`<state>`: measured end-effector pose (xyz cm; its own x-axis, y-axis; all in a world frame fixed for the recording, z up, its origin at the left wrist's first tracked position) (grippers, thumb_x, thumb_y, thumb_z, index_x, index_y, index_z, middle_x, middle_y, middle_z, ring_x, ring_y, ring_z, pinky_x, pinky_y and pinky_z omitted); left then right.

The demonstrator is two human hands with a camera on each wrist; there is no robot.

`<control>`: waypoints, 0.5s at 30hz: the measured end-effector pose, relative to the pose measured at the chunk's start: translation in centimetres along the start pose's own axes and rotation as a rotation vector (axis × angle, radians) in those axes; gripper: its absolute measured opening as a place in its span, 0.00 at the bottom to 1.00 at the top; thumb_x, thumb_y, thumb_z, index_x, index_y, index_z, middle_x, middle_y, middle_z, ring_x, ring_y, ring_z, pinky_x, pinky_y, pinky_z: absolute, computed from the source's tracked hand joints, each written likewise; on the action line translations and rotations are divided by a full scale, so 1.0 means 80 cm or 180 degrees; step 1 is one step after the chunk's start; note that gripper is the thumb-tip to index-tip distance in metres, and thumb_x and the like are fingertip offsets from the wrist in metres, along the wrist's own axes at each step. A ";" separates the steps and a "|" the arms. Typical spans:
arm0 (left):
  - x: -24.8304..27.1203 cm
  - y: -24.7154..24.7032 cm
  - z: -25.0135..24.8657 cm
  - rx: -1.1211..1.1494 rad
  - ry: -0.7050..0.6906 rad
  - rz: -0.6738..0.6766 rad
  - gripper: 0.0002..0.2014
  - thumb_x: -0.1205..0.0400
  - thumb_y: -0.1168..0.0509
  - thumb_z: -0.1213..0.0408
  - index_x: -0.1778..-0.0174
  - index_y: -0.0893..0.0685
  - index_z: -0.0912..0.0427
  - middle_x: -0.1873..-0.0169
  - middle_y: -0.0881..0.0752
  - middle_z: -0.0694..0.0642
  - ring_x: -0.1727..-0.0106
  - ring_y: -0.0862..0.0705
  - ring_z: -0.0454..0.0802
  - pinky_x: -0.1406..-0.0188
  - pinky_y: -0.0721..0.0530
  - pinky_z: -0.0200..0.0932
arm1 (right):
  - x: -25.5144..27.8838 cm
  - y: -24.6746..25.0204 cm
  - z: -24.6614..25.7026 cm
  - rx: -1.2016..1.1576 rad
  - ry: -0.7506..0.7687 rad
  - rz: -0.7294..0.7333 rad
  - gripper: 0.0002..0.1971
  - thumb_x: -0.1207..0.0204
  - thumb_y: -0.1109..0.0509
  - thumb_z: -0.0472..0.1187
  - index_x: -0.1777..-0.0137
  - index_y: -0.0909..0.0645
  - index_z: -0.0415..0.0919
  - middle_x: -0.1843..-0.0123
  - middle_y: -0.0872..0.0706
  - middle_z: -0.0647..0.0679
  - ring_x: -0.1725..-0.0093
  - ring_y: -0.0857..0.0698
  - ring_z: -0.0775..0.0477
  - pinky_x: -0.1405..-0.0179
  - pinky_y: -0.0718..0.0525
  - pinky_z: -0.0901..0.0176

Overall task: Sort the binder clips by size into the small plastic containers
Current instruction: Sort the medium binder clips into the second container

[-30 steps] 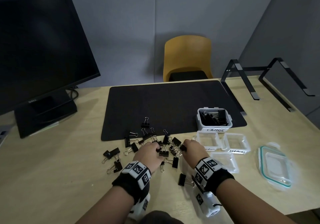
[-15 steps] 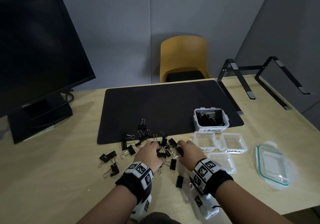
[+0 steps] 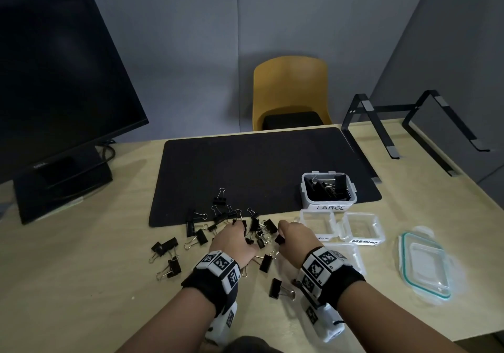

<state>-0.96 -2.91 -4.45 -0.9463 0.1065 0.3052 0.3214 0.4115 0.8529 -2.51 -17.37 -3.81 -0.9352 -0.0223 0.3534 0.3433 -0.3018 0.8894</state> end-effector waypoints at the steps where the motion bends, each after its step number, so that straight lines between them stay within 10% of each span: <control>1: 0.001 0.001 0.002 0.0056 0.0041 -0.0023 0.18 0.27 0.33 0.54 0.43 0.21 0.57 0.52 0.17 0.51 0.54 0.17 0.49 0.54 0.16 0.44 | 0.001 0.000 0.000 -0.0017 0.0017 0.0020 0.13 0.25 0.41 0.33 0.41 0.27 0.40 0.46 0.18 0.40 0.46 0.17 0.38 0.54 0.22 0.53; 6: 0.002 0.008 0.012 0.0312 0.0179 -0.0087 0.18 0.27 0.31 0.56 0.42 0.19 0.56 0.51 0.15 0.48 0.58 0.19 0.42 0.60 0.20 0.35 | 0.005 -0.013 0.004 -0.0060 0.0239 0.0332 0.22 0.28 0.38 0.29 0.35 0.27 0.45 0.42 0.25 0.44 0.44 0.18 0.39 0.47 0.18 0.53; 10: 0.007 0.021 0.015 0.0461 0.0221 -0.0165 0.11 0.27 0.30 0.58 0.50 0.20 0.51 0.69 0.21 0.40 0.69 0.23 0.33 0.70 0.25 0.30 | 0.004 -0.018 0.005 0.0138 0.0353 0.0482 0.21 0.27 0.40 0.27 0.35 0.27 0.45 0.40 0.26 0.43 0.44 0.18 0.39 0.44 0.17 0.50; 15: 0.009 0.041 0.016 0.0582 0.0252 -0.0306 0.16 0.27 0.30 0.55 0.44 0.19 0.51 0.52 0.17 0.46 0.56 0.19 0.42 0.57 0.24 0.37 | 0.003 -0.016 0.012 0.0402 0.0439 0.0517 0.16 0.23 0.39 0.32 0.36 0.29 0.40 0.41 0.21 0.39 0.41 0.18 0.35 0.44 0.19 0.48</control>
<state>-0.62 -0.31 -2.00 -0.9643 -0.0095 0.2645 0.2113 0.5743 0.7909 -3.04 -16.06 -4.56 -0.8669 -0.1934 0.4594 0.4900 -0.1622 0.8565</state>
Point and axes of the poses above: each hand's wrist, its own x-axis away from the middle knuckle, its own y-axis out of the back of the hand, z = x × y, the point moved 9 cm from there along -x, towards the middle knuckle
